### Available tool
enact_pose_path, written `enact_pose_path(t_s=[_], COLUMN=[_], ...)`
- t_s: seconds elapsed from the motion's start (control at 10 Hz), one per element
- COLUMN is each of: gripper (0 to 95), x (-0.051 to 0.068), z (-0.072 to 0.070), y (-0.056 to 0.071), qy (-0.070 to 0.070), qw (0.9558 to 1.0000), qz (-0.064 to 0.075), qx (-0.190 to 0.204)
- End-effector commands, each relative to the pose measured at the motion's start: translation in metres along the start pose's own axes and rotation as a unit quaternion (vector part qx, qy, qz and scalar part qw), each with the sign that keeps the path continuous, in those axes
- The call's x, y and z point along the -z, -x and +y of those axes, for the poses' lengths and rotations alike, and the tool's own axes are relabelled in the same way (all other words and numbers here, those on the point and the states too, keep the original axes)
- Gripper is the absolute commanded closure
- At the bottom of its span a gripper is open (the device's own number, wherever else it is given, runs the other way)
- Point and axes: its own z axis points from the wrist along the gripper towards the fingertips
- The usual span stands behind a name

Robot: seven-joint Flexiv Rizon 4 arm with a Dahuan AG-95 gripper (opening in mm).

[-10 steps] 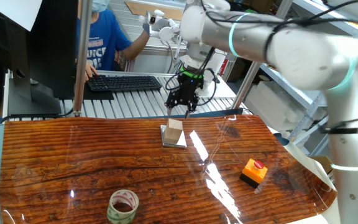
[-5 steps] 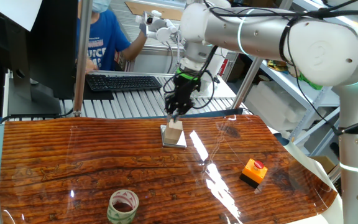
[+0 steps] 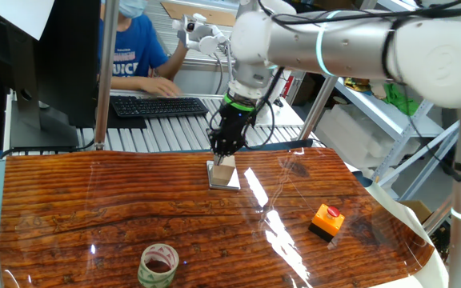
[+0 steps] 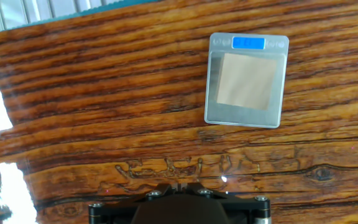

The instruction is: Place the block on the scale

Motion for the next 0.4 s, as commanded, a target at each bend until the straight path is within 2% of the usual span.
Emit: enact_pose_path(t_s=[0.1,0.4], gripper=[95.0,95.0], x=[-0.0009,-0.0040], z=[0.0009,0.0010], y=[0.0033,-0.0013], qy=[0.003,0.005], qw=[1.0000,1.0000], qz=[0.005,0.005], qx=[-0.004,-0.005])
